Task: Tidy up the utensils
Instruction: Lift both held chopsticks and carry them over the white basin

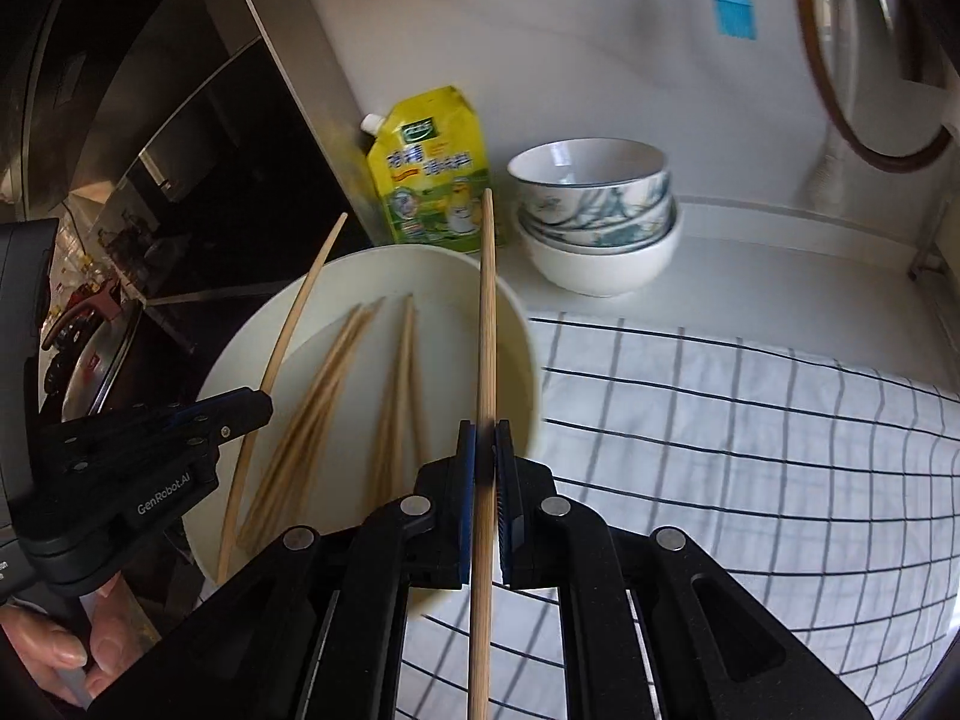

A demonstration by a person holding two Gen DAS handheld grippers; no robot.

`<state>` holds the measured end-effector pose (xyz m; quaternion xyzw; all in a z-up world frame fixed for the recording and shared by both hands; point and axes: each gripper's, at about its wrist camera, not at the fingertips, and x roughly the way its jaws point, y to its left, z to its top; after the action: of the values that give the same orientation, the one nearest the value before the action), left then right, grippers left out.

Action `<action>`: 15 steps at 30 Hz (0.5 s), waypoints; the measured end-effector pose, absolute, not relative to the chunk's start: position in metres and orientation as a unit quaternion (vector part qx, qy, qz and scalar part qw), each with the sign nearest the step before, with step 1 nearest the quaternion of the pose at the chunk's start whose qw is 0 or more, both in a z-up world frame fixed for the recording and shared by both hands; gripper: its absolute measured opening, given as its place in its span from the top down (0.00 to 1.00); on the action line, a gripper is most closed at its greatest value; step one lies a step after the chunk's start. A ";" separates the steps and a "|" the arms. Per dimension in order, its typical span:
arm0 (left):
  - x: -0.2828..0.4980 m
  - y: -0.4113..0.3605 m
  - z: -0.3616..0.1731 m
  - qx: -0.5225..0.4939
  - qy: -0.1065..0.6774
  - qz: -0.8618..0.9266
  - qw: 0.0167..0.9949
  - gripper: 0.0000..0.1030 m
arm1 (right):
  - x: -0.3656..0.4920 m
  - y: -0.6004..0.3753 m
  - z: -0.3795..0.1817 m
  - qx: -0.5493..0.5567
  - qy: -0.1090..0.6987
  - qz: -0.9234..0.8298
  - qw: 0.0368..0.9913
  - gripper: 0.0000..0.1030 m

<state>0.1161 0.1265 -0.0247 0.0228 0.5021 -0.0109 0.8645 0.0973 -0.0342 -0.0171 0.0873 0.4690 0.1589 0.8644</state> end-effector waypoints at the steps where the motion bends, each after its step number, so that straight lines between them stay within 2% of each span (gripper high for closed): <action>1: 0.120 0.134 -0.028 0.022 0.506 -0.008 0.862 0.93 | 0.103 -0.023 -0.021 0.083 0.475 0.163 0.861 0.94; 12: 0.145 0.163 -0.057 0.005 0.542 -0.024 0.840 0.92 | 0.131 0.020 -0.048 0.062 0.526 0.164 0.832 0.94; 14: 0.145 0.163 -0.057 0.004 0.540 -0.026 0.841 0.86 | 0.130 0.017 -0.048 0.064 0.526 0.160 0.833 0.91; 15: 0.145 0.164 -0.056 0.003 0.538 -0.026 0.842 0.74 | 0.129 0.015 -0.047 0.065 0.524 0.157 0.835 0.89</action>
<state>0.1454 0.1638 -0.0557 0.0033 0.5384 -0.0260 0.8423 0.1293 0.0154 -0.0469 0.0649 0.5243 0.1566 0.8345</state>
